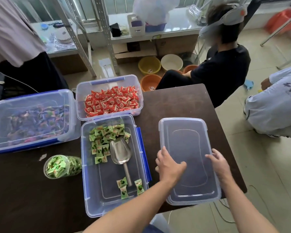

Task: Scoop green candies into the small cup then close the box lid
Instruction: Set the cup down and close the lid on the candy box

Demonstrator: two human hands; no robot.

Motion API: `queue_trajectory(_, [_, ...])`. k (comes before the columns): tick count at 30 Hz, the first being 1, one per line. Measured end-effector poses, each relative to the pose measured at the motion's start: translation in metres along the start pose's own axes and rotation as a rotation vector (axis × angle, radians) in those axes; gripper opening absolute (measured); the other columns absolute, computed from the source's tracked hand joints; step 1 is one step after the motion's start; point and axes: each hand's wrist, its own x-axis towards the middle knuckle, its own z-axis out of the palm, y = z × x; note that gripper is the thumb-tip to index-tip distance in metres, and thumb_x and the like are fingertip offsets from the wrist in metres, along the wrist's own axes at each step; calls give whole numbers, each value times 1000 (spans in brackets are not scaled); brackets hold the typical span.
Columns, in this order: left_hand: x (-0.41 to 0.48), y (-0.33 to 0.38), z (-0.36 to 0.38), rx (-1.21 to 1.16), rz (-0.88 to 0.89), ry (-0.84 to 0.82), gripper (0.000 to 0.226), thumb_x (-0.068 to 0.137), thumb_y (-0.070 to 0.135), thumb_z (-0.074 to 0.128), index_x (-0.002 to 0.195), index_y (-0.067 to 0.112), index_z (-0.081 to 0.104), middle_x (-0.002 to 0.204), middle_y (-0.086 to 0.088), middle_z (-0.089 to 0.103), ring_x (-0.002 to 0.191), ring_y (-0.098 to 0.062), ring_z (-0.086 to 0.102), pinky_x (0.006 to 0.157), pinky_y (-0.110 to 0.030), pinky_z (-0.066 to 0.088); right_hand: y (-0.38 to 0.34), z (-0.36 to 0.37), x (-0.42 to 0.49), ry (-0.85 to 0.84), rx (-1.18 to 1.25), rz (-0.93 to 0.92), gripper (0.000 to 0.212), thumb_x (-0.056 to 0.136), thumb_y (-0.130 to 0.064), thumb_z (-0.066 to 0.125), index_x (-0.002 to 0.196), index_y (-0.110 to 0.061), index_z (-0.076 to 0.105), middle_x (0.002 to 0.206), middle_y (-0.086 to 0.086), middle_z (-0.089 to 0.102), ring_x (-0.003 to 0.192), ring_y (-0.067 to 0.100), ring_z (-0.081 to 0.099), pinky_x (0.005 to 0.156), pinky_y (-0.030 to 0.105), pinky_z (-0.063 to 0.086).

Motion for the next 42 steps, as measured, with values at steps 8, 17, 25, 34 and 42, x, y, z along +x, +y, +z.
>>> queue_trajectory(8, [-71,-32,-54,-207,109,216,101,83,26,68,164,26,6,156,8,16,147,-18,23,121,-34,33,-71,-8,-60,-52,-231,-335,58,88,-30,76,141,-19,57,128,7,62,105,22,65,80,30,53])
queue_trajectory(17, [-72,-162,-204,-265,-75,500,82,93,6,68,162,21,27,165,-7,25,153,-23,26,125,-41,24,-95,174,-122,-379,-458,-656,45,89,-30,73,132,-20,62,105,-3,47,92,9,53,93,24,46])
queue_trajectory(25, [-36,-193,-211,-228,-10,331,78,100,4,59,164,16,15,170,-6,12,156,-24,19,126,-38,21,-89,200,-122,-333,-531,-617,22,93,-34,67,111,-24,59,100,-3,43,92,14,52,79,23,42])
queue_trajectory(34, [-32,-206,-198,-181,28,382,75,99,-8,50,164,18,19,169,-3,19,155,-22,21,121,-26,15,-80,195,-126,-354,-590,-625,28,97,-33,62,121,-19,57,94,-8,40,80,1,47,65,5,36])
queue_trajectory(42, [-53,-225,-171,-40,40,384,81,102,4,53,164,33,11,170,14,14,150,-14,31,115,-43,34,-31,175,-137,-319,-597,-583,42,100,-33,58,138,-21,49,95,-2,42,82,8,53,70,16,44])
